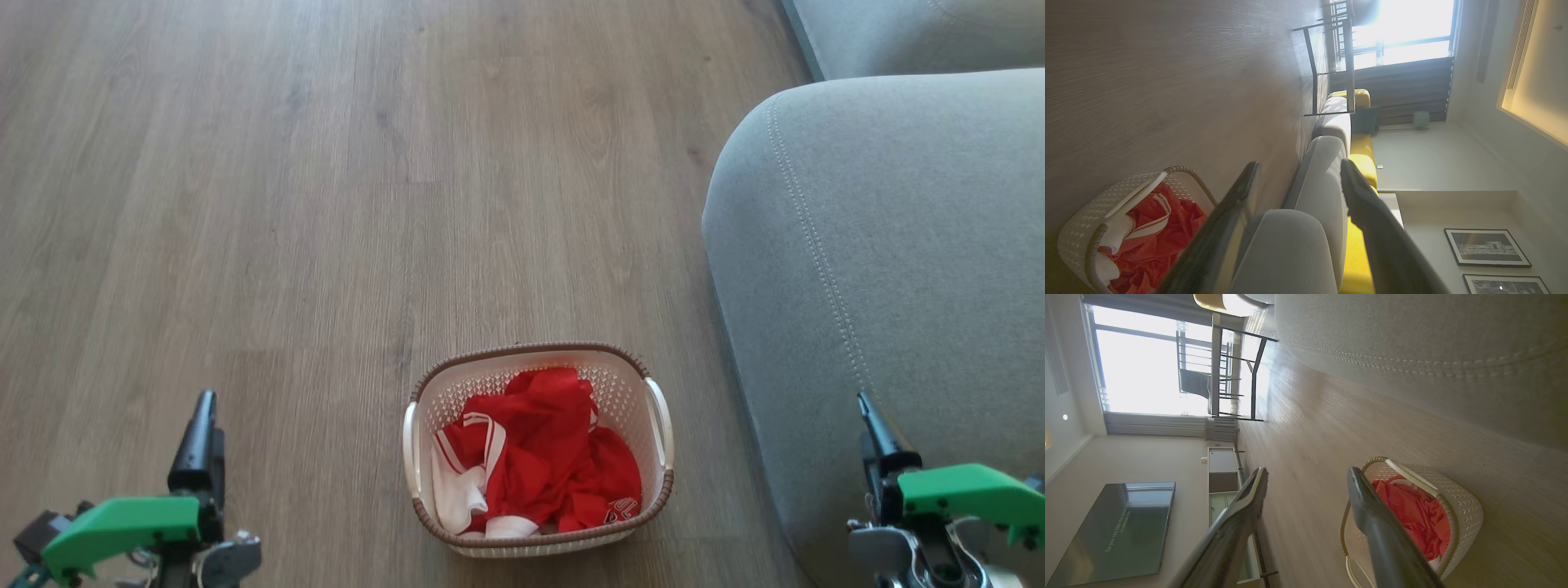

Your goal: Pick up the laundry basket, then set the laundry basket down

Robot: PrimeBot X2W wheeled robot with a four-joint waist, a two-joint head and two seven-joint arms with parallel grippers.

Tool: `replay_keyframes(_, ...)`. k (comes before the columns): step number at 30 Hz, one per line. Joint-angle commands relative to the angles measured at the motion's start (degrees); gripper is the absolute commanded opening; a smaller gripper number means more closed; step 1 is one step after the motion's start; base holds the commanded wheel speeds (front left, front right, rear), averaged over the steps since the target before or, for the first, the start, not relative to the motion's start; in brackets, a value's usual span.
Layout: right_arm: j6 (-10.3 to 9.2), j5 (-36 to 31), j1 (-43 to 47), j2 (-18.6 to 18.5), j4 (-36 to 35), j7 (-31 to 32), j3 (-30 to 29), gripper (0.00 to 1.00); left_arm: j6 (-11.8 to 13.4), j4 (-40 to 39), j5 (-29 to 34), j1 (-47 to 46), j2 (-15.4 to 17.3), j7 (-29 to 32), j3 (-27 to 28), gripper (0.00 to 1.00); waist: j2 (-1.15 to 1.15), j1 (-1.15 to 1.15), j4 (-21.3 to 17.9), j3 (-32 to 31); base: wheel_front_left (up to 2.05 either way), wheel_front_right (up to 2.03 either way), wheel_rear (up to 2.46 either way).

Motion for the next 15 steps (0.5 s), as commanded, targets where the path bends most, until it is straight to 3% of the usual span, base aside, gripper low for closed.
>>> replay_keyframes(1, 0.14, -2.16, -3.9, -0.38, -2.83, -0.8, 0.44, 1.0, -0.11, -2.86, 1.82, -3.48, 0.49, -0.66, 1.69, 1.0, 0.0, 0.0, -0.07, 0.03, 0.0, 0.0, 0.0)
replay_keyframes(10, 0.16, -9.36, -5.36, -0.44, -6.12, -2.14, 0.6, 1.0, 0.0, -6.26, 8.84, -4.43, 0.51, -2.01, 2.3, 1.0, 0.0, 0.0, -0.12, 0.26, 0.0, 0.0, 0.0)
replay_keyframes(15, 0.17, -13.69, -6.18, -0.48, -7.64, -2.98, 1.06, 1.0, 1.48, -9.3, 14.0, -5.12, 0.53, -2.85, 1.58, 1.0, 0.0, 0.0, -0.04, 0.39, 0.0, 0.0, 0.0)
